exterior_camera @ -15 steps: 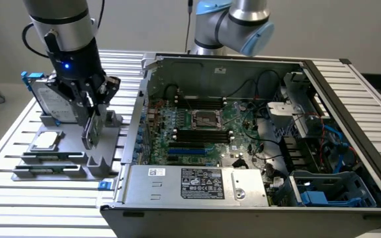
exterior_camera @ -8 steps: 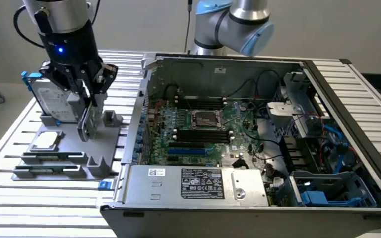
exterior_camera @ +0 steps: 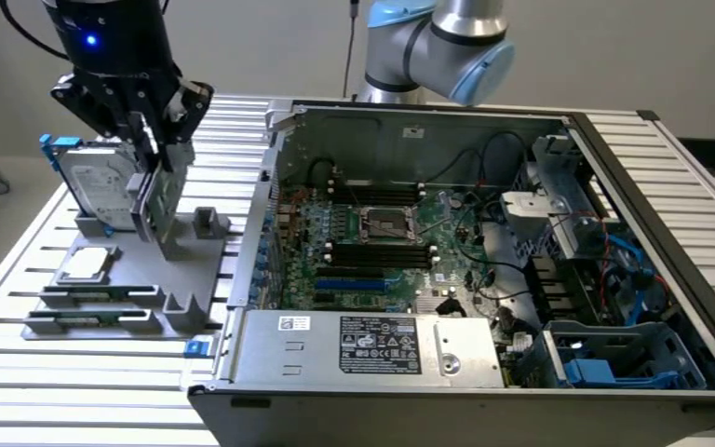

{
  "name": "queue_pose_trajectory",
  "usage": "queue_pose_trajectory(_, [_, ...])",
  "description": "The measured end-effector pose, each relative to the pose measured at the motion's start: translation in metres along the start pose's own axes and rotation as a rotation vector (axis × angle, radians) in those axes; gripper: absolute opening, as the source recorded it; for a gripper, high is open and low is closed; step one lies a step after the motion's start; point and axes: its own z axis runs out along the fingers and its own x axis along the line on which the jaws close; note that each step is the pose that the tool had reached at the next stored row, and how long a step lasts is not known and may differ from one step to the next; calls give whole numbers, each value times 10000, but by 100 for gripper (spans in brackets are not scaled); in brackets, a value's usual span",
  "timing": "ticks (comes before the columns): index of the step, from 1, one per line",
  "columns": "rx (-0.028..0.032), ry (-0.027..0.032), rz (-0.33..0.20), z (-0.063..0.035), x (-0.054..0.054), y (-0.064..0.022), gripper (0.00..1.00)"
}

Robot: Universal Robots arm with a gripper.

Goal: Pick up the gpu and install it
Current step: 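Pick up the gpu and move the gpu toward the slot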

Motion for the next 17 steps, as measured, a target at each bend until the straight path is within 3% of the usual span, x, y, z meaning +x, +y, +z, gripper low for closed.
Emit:
queue_pose_trajectory(9, [-2,-3,21,-314,-58,25,26])
queue_pose_trajectory(17, [-15,9,22,-634,-336,42,26])
